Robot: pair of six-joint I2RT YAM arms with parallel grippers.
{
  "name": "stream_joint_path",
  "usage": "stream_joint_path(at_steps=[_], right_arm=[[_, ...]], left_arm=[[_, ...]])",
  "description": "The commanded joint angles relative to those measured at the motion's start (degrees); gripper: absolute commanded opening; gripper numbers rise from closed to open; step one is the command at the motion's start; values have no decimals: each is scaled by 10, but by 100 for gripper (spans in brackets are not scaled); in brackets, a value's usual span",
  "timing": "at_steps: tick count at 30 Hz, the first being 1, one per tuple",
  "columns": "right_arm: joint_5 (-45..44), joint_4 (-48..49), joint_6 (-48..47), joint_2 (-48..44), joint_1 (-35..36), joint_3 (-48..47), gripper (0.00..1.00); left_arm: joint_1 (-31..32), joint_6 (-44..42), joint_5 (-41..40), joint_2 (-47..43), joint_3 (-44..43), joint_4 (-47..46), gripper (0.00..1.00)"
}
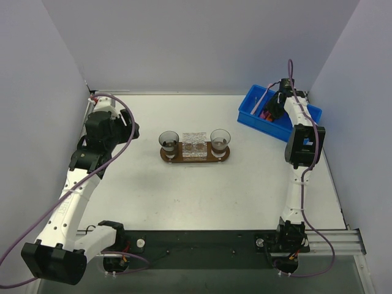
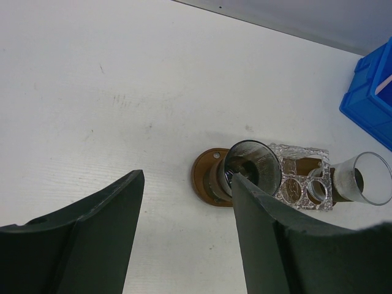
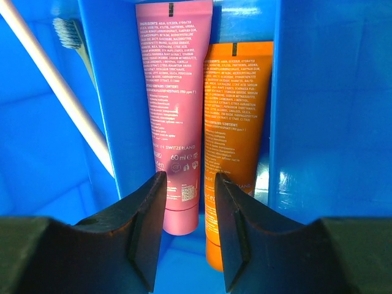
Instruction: Prepare toiletry sets of a toothbrush and toothpaste on the tray
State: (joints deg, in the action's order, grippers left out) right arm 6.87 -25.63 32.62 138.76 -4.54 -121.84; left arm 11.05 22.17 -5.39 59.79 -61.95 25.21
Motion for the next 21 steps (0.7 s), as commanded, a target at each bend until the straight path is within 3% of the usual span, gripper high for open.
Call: stream_joint_path(at_steps=[1, 16, 21], right_arm=[[-8, -73, 1, 19, 5, -6, 33], [-21, -108, -11, 27, 37, -5, 34], [-23, -115, -4, 37, 40, -5, 21]], left_arm=[[0, 9, -3, -25, 3, -20, 69], [-1, -26, 31, -11, 14, -22, 69], [-1, -28, 42, -1, 7, -22, 68]])
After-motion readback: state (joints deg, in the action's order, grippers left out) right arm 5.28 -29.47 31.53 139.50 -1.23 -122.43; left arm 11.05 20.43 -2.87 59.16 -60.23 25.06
